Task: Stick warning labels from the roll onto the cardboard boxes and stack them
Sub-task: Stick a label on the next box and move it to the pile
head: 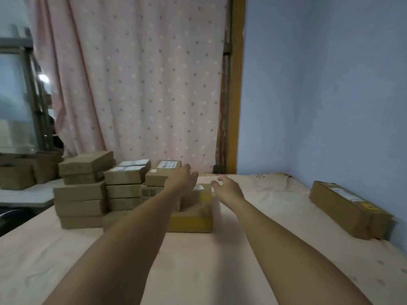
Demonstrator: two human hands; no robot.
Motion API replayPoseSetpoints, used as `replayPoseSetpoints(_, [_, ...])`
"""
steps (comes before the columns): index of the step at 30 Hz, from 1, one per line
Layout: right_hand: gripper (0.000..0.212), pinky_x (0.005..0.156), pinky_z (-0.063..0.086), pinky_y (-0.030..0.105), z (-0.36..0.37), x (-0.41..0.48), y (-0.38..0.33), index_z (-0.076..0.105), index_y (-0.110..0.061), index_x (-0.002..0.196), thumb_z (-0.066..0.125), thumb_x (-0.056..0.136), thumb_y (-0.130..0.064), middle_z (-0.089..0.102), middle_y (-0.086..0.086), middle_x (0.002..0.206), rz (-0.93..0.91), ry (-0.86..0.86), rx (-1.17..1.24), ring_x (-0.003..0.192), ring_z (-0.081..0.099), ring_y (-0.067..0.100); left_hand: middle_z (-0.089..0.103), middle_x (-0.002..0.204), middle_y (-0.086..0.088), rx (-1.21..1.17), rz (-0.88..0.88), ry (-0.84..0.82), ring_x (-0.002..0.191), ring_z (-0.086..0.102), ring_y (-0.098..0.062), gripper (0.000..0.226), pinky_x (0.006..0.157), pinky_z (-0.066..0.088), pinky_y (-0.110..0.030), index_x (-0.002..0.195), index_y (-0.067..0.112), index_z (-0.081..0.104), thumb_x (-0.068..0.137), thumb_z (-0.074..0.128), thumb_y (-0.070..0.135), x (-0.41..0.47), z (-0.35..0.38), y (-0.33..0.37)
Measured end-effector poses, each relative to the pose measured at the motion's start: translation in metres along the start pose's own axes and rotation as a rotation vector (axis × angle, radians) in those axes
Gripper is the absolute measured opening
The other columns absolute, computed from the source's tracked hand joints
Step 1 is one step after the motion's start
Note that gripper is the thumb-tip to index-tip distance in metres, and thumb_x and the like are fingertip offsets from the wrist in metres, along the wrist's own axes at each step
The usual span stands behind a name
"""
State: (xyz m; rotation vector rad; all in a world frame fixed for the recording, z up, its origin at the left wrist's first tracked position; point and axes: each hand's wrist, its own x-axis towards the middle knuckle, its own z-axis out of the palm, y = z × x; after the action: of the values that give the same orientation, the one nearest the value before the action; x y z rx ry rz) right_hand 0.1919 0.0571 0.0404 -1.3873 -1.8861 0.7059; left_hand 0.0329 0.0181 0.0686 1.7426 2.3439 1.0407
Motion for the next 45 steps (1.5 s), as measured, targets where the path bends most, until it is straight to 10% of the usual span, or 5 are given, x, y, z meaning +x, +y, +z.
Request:
replayPoseSetpoints(11, [0.051,0.104,0.045,0.042,0.087,0.008,-0.073,0.041,-0.026,0.152,0.045,0.106,-0.048,0.049,0.002,0.154,-0.006,-0.159,0.063,0.138,0.048,0.028,0.066,0.111,-0.009,-0.19,-0.293,0.188,0.095,0.066,-0.027,0.032,0.082,0.06,-0.047,0.123,0.013,0.058,0.101,0.047,0.033,0.028,-0.026,-0.116])
replayPoseSetpoints(27, [0.06,0.105,0.045,0.046,0.131,0.037,-0.074,0.032,-0.025,0.156,0.051,0.103,-0.046,0.051,0.004,0.15,0.084,-0.208,0.214,0.135,0.051,0.03,0.063,0.12,-0.005,-0.378,-0.276,0.23,0.095,0.067,-0.024,0.037,0.079,0.061,-0.043,0.13,0.015,0.056,0.095,0.058,0.026,0.046,-0.004,-0.125])
replayPoseSetpoints(33, [0.06,0.108,0.044,0.045,0.124,0.034,-0.063,0.031,-0.024,0.158,0.051,0.105,-0.043,0.047,0.004,0.155,0.1,-0.135,0.291,0.139,0.047,0.029,0.053,0.133,-0.004,-0.466,-0.193,0.284,0.114,0.057,-0.023,0.044,0.101,0.052,-0.044,0.142,0.014,0.056,0.099,0.058,0.024,0.034,0.003,-0.117])
replayPoseSetpoints(41, [0.033,0.061,0.04,0.022,0.086,0.009,-0.035,0.049,-0.024,0.132,0.048,0.106,-0.044,0.061,-0.002,0.119,0.102,0.044,0.398,0.094,0.056,0.014,0.069,0.103,-0.003,-0.679,-0.313,0.306,0.081,0.06,-0.011,0.025,0.075,0.058,-0.035,0.121,0.013,0.068,0.1,0.058,0.021,0.013,0.022,-0.075])
replayPoseSetpoints(45, [0.025,0.065,0.042,0.024,0.059,-0.005,-0.02,0.057,-0.023,0.115,0.051,0.105,-0.045,0.061,-0.003,0.108,0.113,0.117,0.469,0.09,0.055,0.014,0.067,0.104,-0.002,-0.752,-0.357,0.288,0.099,0.064,-0.024,0.024,0.079,0.053,-0.035,0.118,0.012,0.069,0.098,0.062,0.024,-0.009,0.028,-0.052])
